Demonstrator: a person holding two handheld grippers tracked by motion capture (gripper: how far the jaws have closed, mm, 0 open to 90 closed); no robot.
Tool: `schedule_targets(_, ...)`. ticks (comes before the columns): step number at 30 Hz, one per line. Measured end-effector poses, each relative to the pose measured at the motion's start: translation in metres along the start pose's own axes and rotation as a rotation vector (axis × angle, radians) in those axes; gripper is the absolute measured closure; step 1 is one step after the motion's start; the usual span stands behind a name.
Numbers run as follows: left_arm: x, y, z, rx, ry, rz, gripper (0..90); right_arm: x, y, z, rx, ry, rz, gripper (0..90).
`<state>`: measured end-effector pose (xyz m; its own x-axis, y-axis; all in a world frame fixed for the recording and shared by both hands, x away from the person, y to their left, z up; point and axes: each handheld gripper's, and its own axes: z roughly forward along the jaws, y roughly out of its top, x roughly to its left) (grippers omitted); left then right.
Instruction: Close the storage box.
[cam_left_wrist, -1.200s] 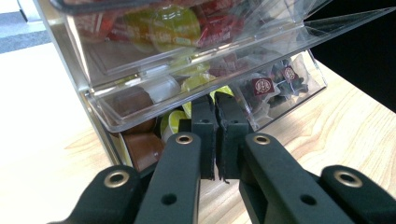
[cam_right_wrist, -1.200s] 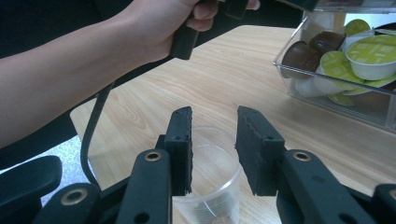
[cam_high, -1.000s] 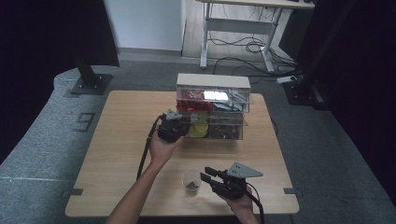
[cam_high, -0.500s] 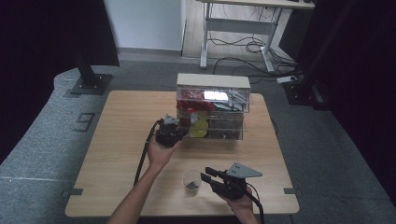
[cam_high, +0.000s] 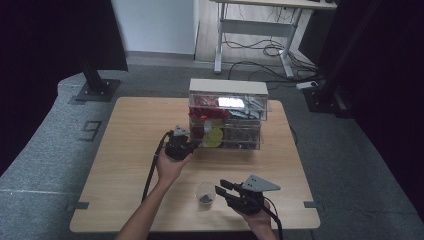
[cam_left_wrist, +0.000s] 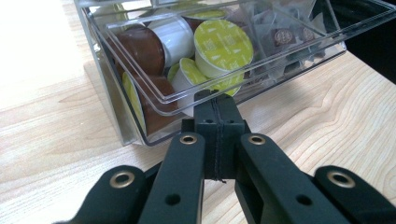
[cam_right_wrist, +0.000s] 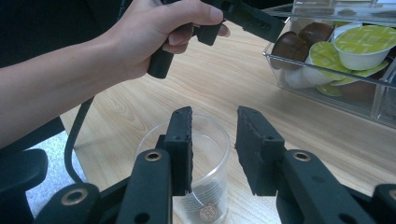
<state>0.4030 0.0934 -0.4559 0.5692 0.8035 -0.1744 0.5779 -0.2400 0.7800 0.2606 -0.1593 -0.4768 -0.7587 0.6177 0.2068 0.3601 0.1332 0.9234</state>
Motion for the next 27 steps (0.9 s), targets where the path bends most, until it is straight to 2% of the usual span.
schedule_targets(17,0.001,-0.015,0.014,0.040,-0.016,-0.012,89.5,-0.003,-0.001,0.000,0.007,-0.011,0.007,65.9)
schedule_targets(27,0.003,-0.018,0.018,0.057,-0.014,-0.014,89.4,-0.006,-0.003,0.001,0.010,-0.015,0.012,66.0)
